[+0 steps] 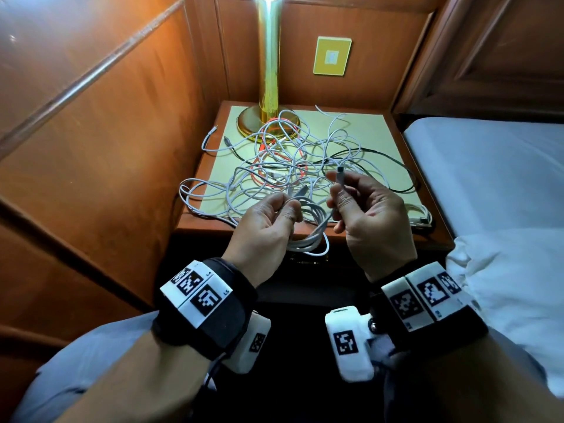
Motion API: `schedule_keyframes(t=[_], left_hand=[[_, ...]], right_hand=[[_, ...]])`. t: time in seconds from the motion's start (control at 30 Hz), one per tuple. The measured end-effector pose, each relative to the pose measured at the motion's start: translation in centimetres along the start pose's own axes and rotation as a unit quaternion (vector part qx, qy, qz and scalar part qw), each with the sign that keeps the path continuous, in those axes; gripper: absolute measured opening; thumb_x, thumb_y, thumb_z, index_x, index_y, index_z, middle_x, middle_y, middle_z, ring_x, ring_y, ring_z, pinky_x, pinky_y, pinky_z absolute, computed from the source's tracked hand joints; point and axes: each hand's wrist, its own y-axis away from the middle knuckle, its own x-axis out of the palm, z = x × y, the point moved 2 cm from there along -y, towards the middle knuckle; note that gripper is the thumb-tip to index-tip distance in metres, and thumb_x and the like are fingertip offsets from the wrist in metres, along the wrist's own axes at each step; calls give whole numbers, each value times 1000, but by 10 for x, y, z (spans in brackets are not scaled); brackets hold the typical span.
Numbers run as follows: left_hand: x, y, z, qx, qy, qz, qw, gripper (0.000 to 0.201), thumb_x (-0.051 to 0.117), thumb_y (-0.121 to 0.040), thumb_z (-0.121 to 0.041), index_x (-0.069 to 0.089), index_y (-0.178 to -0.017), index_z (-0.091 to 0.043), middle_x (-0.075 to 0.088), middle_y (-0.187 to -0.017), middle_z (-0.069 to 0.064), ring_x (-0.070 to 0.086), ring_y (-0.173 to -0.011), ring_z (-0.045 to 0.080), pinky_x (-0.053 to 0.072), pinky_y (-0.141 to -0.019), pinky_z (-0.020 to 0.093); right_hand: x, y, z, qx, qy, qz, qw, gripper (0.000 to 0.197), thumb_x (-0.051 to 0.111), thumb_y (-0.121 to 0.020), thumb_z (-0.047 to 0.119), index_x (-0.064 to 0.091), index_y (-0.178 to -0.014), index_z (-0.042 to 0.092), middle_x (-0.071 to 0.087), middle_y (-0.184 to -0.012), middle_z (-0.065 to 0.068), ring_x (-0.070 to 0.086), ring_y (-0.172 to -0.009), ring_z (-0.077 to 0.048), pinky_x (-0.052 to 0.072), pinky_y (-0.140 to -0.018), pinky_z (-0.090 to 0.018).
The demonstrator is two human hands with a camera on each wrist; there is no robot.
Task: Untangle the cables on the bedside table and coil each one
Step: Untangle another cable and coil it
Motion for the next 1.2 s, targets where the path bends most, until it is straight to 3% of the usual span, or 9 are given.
schedule_keyframes(t=[0.23, 0.43, 0.6, 0.73, 0.83, 0.93, 1.03, 1.13, 1.2], left_hand=[[0, 6, -1, 35, -6, 12, 999, 24, 50, -97, -30, 56, -78, -16, 47, -61, -13, 41, -57, 5, 36, -57, 18], [4, 10, -3, 66, 11, 45, 997, 31, 50, -98, -28, 55, -82, -2, 47, -69, 1, 43, -65, 12, 37, -63, 26], [3, 9, 3, 57, -26, 13, 998, 28, 46, -98, -33, 54, -79, -14, 49, -68, -9, 44, -64, 10, 37, -65, 29], [0, 7, 12, 35, -48, -26, 998, 28, 45, -97, -44, 52, -78, -25, 50, -68, -13, 45, -65, 10, 41, -67, 40], [-1, 8, 12, 56, -63, -24, 996, 25, 44, -98, -38, 54, -85, -19, 57, -74, -8, 52, -69, 12, 45, -71, 46], [1, 11, 7, 80, -97, -13, 992, 22, 45, -98, -33, 53, -91, -14, 58, -76, -9, 53, -68, 7, 47, -67, 36], [1, 9, 7, 81, -54, -24, 995, 10, 51, -100, -26, 51, -96, -17, 61, -78, -13, 56, -69, 1, 46, -69, 22], [-2, 7, 8, 71, -19, -41, 996, 31, 56, -94, -46, 50, -112, -21, 69, -97, 11, 66, -86, 32, 53, -81, 52], [-4, 6, 8, 68, -5, -47, 997, 33, 58, -89, -53, 52, -112, -30, 70, -99, 14, 67, -84, 35, 54, -80, 56]], right_hand=[[-1, -4, -6, 70, -10, 45, 997, 25, 65, -95, 14, 69, -121, 12, 61, -66, 4, 52, -47, -6, 48, -48, -23], [-8, -6, -3, 113, -45, 35, 992, 21, 76, -86, 12, 63, -100, 4, 70, -68, -3, 56, -48, -11, 52, -47, -27], [-6, -2, -1, 91, -15, 78, 993, 11, 74, -89, 16, 77, -90, 6, 73, -73, -14, 56, -51, -13, 49, -47, -23], [0, 0, -6, 95, 9, 143, 985, 21, 77, -86, 26, 77, -103, 13, 78, -87, -6, 71, -70, -11, 55, -65, -25], [4, 0, -13, 94, 32, 174, 980, 35, 85, -76, 21, 74, -108, 11, 78, -95, -5, 75, -92, -26, 59, -88, -42], [5, 0, -11, 89, 49, 181, 978, 18, 74, -86, 4, 73, -103, 9, 78, -91, -6, 74, -84, -18, 60, -83, -34], [5, 1, -8, 72, 70, 161, 982, 11, 70, -92, 11, 70, -96, 21, 76, -87, -7, 72, -77, -16, 59, -75, -31], [8, 0, -8, 73, 51, 144, 986, 7, 65, -96, 14, 69, -97, 20, 75, -91, -14, 69, -74, -17, 58, -77, -37], [10, 0, -9, 74, 35, 151, 985, 8, 63, -97, 14, 69, -97, 19, 74, -92, -14, 67, -78, -15, 57, -80, -36]])
